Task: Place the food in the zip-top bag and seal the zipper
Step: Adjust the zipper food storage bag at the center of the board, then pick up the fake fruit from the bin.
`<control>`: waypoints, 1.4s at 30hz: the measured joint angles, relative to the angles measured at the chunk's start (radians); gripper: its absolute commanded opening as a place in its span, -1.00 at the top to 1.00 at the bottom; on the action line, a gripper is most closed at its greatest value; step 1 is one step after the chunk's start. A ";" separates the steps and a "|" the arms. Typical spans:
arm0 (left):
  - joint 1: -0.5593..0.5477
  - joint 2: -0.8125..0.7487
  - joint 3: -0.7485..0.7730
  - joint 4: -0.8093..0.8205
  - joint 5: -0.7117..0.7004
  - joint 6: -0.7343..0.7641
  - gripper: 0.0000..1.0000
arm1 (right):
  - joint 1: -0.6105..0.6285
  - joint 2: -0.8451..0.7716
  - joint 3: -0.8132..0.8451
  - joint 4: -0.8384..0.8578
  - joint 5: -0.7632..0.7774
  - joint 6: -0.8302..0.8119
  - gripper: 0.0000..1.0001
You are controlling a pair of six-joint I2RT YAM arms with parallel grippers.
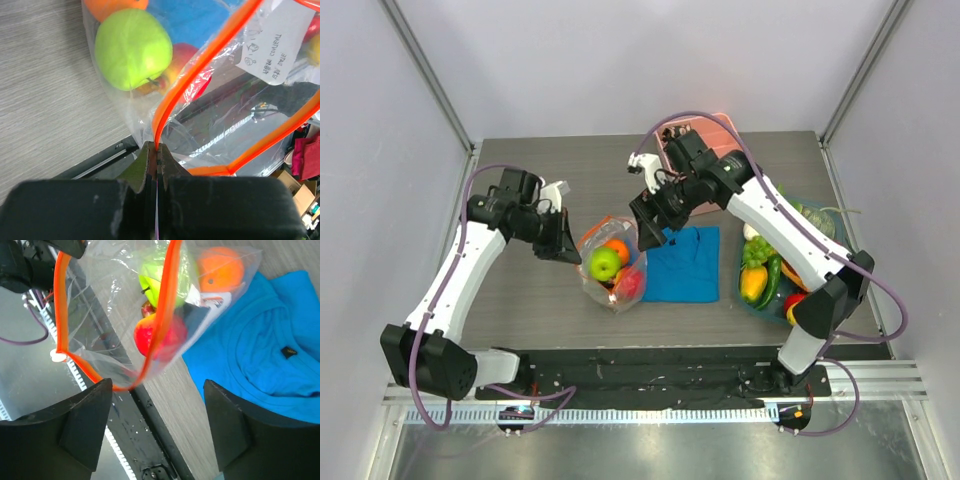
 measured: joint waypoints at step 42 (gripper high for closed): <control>0.000 -0.001 0.005 0.054 0.037 -0.030 0.99 | -0.866 0.079 -0.090 0.009 0.522 0.256 -0.50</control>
